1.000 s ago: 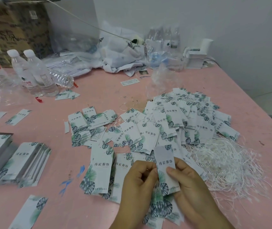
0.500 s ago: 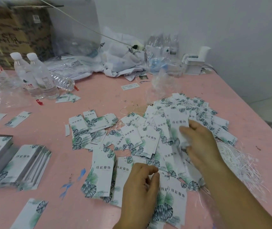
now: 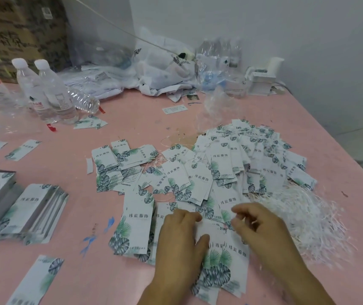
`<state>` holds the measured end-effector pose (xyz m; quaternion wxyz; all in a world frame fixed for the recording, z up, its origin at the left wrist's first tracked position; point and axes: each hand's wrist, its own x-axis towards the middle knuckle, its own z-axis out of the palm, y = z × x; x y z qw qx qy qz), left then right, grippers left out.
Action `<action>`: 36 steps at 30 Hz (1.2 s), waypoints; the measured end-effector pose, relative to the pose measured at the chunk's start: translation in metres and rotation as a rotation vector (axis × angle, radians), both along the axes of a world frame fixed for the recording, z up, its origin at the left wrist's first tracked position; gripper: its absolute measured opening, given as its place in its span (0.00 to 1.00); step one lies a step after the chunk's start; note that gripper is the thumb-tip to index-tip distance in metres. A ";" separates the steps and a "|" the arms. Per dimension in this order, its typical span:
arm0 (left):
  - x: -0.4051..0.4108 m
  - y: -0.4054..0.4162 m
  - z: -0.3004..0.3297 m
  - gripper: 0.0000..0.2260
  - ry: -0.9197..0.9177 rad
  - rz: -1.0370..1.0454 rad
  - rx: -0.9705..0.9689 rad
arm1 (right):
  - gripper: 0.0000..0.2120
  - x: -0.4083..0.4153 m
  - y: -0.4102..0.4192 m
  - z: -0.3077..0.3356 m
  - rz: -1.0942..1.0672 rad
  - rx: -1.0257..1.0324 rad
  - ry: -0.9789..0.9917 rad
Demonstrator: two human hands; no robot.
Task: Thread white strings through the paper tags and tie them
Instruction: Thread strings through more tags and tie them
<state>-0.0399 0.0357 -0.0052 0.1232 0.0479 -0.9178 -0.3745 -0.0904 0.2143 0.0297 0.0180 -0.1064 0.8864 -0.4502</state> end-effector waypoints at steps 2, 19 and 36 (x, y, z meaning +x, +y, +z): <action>0.000 0.000 0.001 0.17 -0.015 0.002 -0.007 | 0.16 0.015 0.006 -0.008 0.109 0.208 -0.038; 0.000 -0.001 0.005 0.09 0.055 0.063 0.121 | 0.22 0.020 0.008 -0.024 0.098 -0.111 -0.104; 0.004 0.006 0.024 0.06 -0.164 -0.041 1.014 | 0.07 0.005 -0.012 -0.014 0.015 -0.583 -0.153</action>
